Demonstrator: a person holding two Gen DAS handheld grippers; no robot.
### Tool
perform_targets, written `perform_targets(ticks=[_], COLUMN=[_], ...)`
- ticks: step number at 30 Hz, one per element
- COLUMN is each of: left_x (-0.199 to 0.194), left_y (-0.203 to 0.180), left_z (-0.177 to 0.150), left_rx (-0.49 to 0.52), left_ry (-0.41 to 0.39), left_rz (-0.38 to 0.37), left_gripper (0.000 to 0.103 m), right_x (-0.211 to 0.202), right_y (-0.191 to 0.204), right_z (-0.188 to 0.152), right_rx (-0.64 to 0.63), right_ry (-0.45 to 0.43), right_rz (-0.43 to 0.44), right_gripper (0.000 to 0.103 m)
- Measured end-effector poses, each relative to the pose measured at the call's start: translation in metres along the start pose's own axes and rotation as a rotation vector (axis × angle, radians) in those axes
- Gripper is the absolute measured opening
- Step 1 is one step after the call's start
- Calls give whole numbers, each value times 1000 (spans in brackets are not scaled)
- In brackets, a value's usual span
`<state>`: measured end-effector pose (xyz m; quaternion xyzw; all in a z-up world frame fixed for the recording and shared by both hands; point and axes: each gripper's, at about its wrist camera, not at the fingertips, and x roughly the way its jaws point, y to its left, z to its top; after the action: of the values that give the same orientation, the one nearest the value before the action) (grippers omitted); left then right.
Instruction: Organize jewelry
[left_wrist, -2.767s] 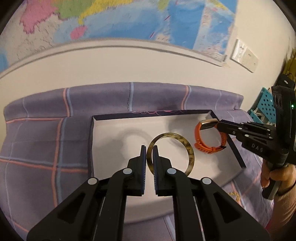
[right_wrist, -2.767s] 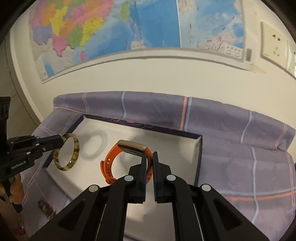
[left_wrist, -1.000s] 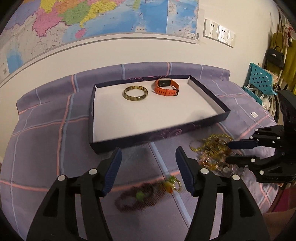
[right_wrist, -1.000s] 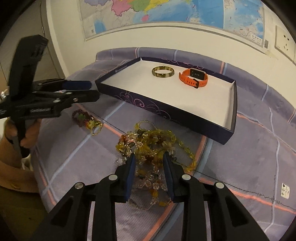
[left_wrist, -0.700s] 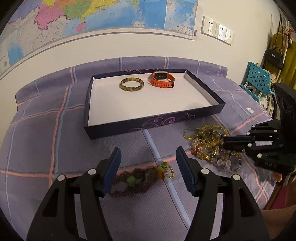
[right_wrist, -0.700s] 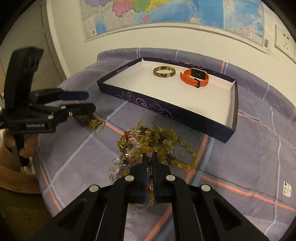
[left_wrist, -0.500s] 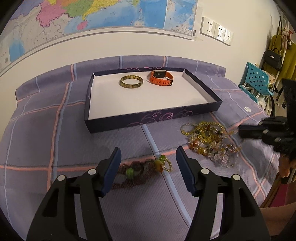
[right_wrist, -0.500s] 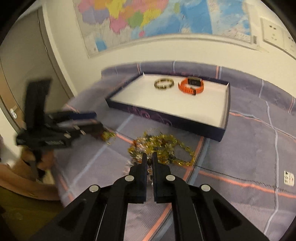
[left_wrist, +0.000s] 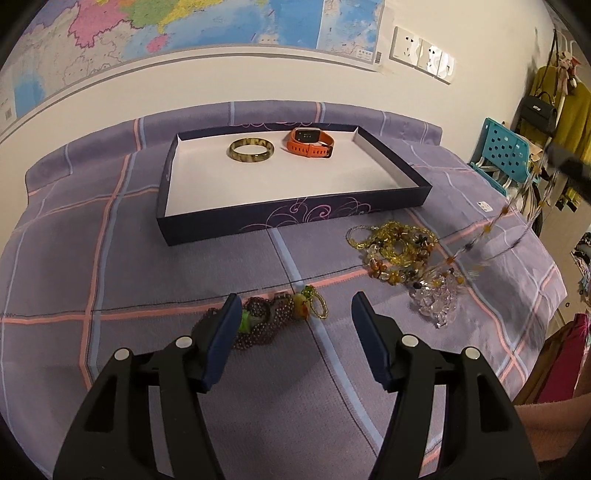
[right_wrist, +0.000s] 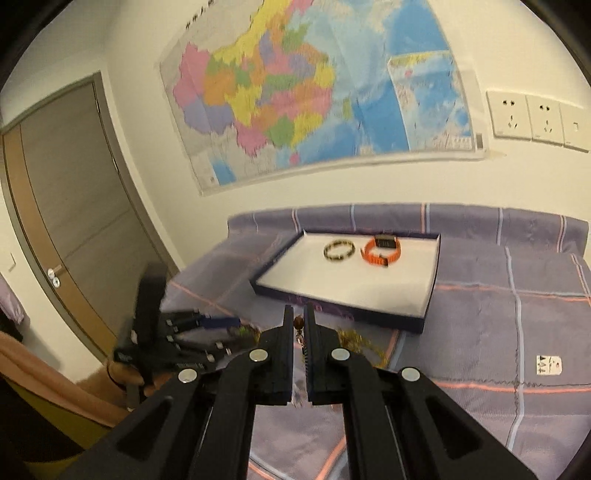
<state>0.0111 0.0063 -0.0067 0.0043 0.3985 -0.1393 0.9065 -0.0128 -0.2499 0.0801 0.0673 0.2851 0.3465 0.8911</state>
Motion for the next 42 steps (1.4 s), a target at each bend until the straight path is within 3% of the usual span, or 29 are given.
perform_targets(ticks=[8,15,21,30,34,38,42], left_x=[-4,-7,-9,0,2,2,3], left_y=[4,7,21,49,52,55,63], left_z=[-4,-13,-14,-14,-15,-14,-12], left_rx=[0,28,12,-49,-55,-69,-98], left_ry=[2,4,4,31,41,43,46], left_rz=[2,10,52,87,96,90,95], left_gripper=[61,59,55,52,50,46,30], right_x=[-34,-48,-15,67,74,87,129], right_y=[-1,-4,-15,-43,-33,4,42], right_z=[30,36,11,-62,-66,-51,-51], right_rx=[-3,-3,17,50,-32,-110,-201], right_ry=[-140,-184,-56,315,351,292,331], right_rz=[-11,-38,-76,-193,-306,-151,-20], right_gripper=[4,4,4,4,29,29,28])
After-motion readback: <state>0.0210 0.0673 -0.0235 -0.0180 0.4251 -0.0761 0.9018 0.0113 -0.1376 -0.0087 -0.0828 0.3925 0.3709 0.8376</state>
